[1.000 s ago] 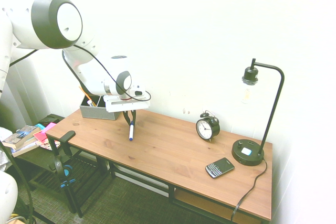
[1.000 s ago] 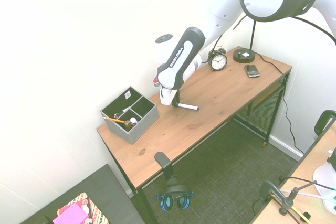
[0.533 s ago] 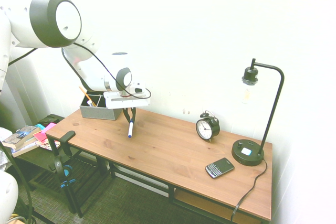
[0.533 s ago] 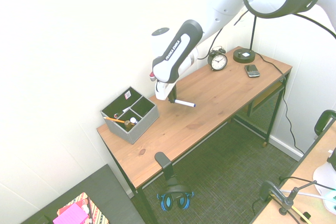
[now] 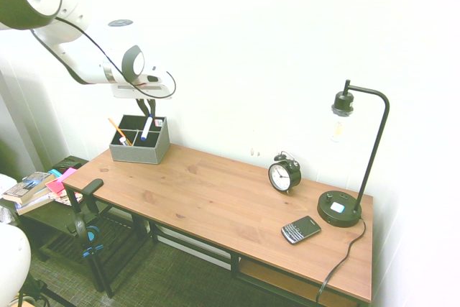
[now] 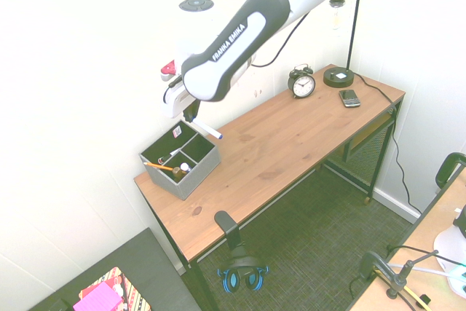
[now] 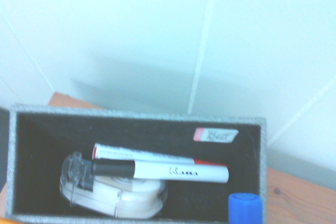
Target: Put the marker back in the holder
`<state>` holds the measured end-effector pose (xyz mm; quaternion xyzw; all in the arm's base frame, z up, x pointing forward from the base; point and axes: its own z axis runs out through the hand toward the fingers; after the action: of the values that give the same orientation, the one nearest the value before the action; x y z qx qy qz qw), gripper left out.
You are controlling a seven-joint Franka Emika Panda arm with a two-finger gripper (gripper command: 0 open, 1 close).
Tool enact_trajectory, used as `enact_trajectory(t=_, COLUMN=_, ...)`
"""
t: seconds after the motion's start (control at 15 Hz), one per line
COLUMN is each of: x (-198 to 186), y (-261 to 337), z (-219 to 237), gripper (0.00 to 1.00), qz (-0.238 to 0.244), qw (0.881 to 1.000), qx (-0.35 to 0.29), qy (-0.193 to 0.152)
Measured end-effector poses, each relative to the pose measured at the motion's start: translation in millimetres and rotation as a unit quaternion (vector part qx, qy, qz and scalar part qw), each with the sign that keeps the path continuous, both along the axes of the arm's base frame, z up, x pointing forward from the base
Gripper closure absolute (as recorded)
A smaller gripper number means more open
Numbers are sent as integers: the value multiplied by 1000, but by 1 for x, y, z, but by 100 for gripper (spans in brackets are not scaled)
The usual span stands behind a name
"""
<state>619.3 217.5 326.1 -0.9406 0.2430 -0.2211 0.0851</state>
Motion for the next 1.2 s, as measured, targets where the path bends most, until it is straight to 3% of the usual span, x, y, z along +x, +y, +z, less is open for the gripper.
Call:
enact_trajectory(t=0.2, x=1, y=-2, z=-16, gripper=100, qz=-36, qw=997, qx=-2, qy=-66)
enact_trajectory(t=0.53, x=-2, y=8, z=-23, gripper=100, qz=-55, qw=995, qx=18, qy=-81)
enact_trajectory(t=0.73, x=-1, y=4, z=-22, gripper=100, qz=-74, qw=990, qx=41, qy=-115)
enact_trajectory(t=1.2, x=-12, y=9, z=-53, gripper=100, qz=-88, qw=984, qx=30, qy=-149)
